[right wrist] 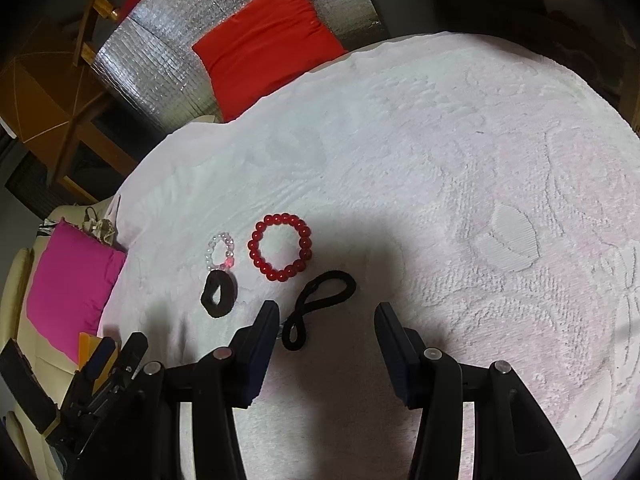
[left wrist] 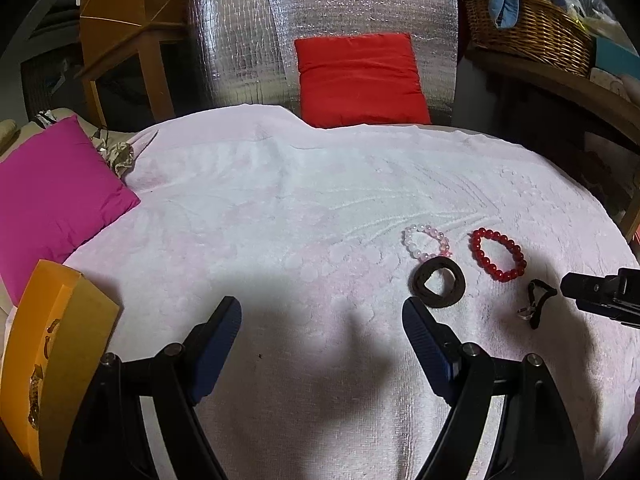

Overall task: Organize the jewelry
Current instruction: 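Close the left tool on the dark round ring pendant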

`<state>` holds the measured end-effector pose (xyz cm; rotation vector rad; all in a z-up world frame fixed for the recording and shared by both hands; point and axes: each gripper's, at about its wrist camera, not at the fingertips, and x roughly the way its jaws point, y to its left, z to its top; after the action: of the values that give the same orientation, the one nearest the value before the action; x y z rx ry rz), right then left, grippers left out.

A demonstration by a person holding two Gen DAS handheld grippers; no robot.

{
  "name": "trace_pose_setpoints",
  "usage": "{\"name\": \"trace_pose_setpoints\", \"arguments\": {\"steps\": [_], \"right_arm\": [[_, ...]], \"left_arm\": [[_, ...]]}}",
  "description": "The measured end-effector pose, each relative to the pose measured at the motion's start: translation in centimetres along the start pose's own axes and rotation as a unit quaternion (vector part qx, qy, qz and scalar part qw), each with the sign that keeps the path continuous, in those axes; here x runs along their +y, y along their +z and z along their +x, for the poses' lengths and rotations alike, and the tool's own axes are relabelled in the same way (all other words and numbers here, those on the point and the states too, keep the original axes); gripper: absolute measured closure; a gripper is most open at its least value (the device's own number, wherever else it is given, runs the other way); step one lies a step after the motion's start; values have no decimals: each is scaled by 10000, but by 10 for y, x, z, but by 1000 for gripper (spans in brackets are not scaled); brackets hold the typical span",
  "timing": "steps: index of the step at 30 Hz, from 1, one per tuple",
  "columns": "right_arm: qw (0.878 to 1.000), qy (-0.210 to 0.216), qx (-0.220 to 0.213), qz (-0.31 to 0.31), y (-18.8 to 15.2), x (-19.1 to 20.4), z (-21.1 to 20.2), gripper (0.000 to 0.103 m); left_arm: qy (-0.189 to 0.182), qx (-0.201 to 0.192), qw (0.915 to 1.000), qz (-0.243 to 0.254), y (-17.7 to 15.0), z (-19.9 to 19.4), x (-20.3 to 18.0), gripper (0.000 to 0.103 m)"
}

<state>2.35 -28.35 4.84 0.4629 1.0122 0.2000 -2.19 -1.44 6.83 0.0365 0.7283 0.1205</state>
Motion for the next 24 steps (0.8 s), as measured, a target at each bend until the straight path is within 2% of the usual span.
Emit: {"name": "trace_pose_setpoints", "arguments": {"steps": [15,24], "right_arm": [[9999,35,66,-85,-3,10,7,49],[9999,-59,-94,52,4,-11,-7,49]], "left_arm": [[16,-36,10000,19,1,-2,3,19],[-640,183,9975,-233,9,7,20,18]]}}
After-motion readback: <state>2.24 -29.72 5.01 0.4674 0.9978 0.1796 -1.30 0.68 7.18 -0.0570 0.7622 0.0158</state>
